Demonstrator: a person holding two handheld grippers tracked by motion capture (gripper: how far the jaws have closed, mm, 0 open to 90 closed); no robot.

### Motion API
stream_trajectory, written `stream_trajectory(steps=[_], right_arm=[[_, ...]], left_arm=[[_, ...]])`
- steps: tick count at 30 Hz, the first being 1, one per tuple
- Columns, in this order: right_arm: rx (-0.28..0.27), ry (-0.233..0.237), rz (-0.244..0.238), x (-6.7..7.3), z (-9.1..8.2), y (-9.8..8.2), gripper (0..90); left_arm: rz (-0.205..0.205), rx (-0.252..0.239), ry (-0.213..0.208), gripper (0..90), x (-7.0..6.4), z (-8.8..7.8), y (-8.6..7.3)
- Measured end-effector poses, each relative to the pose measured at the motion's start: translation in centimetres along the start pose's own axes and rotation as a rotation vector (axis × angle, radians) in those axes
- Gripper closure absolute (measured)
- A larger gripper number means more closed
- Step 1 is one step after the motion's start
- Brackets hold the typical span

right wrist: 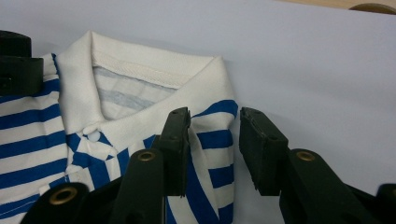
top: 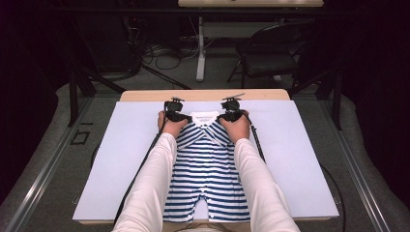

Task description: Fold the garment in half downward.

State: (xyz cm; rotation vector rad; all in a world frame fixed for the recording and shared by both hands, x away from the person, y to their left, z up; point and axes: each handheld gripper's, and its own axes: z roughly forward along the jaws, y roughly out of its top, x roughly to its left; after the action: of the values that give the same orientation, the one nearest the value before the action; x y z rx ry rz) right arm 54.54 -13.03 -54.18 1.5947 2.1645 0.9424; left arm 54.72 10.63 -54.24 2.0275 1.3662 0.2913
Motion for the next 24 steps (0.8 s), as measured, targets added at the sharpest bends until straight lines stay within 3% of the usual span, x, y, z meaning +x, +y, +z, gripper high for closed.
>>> stream_trajectory(steps=[14, 24], right_arm=[[0.017, -0.002, -0.008, 0.24, 0.09, -0.19, 75.7], [0.019, -0.007, -0.013, 0.30, -0.15, -0.18, 82.9]], left_arm=[[-0.028, 0.012, -0.001, 63.8, -0.13, 0.34, -0.29], [-0.019, 0.016, 0.019, 63.1, -0.11, 0.58, -0.41]])
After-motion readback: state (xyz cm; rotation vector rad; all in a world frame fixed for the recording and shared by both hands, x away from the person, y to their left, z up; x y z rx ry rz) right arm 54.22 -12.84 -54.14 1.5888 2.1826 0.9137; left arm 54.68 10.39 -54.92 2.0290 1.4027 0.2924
